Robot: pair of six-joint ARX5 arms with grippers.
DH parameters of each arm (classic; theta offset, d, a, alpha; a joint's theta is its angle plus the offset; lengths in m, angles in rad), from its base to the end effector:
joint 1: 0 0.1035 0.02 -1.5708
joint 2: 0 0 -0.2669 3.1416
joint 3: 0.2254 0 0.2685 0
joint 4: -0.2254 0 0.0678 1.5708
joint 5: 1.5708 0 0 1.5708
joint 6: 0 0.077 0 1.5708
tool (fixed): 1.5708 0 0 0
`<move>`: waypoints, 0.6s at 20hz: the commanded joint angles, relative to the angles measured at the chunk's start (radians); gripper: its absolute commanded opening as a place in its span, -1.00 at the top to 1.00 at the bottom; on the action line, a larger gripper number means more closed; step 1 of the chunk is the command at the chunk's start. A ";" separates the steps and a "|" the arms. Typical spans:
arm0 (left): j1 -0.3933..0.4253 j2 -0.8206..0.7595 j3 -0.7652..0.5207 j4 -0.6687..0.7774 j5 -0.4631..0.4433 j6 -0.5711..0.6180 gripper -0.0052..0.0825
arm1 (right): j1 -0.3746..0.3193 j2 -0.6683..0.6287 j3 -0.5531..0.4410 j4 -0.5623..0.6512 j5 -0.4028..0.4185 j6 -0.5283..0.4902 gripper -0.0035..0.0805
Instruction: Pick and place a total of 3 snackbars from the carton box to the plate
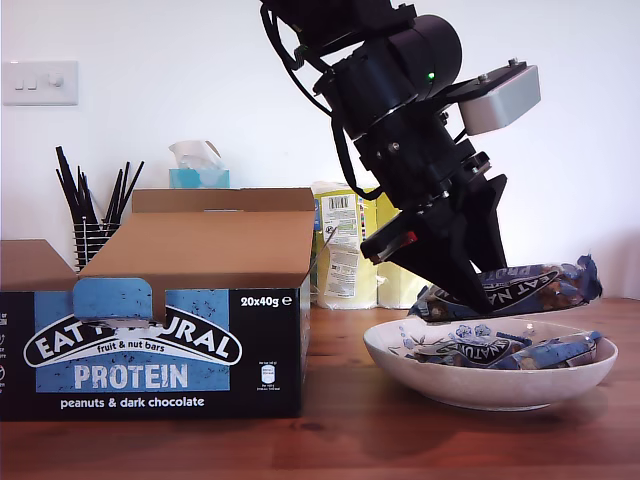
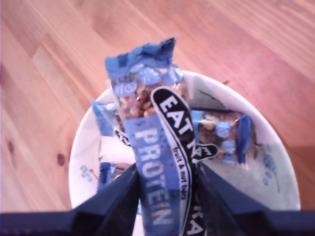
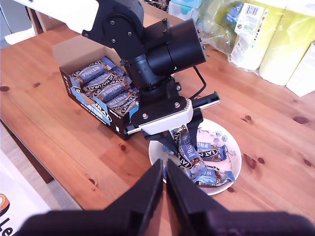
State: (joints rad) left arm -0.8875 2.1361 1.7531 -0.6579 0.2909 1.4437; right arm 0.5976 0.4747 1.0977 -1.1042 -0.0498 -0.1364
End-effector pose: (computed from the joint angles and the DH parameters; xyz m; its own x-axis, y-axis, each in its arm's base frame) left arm 0.2984 -0.4015 0.1646 0.0833 -0.5566 -0.8266 0.6461 -0.6013 0.4700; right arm 0.0709 0.0529 0.3600 0.7039 0.5393 -0.4623 -0.6449 0.7580 -0.0977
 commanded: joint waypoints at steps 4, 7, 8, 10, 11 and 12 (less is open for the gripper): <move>0.002 0.031 -0.010 0.008 0.023 0.003 -0.18 | 0.004 -0.011 0.002 0.006 -0.005 0.002 0.95; 0.002 0.031 -0.010 0.013 0.029 0.003 -0.18 | 0.004 -0.011 0.002 0.006 -0.024 0.001 0.95; 0.002 0.031 -0.010 0.020 0.026 0.002 -0.18 | 0.004 -0.011 0.002 0.006 -0.027 0.002 0.95; 0.002 0.031 -0.010 0.031 0.022 -0.005 -0.18 | 0.004 -0.011 0.002 0.006 -0.027 0.001 0.95; 0.002 0.029 -0.009 0.031 0.019 -0.005 -0.18 | 0.004 -0.011 0.002 0.006 -0.027 0.001 0.95; 0.002 0.029 -0.005 0.029 0.006 -0.012 -0.18 | 0.004 -0.011 0.002 0.006 -0.027 0.001 0.95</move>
State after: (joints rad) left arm -0.8856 2.1361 1.7531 -0.6285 0.3016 1.4395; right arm 0.5976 0.4747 1.0977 -1.1042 -0.0719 -0.1356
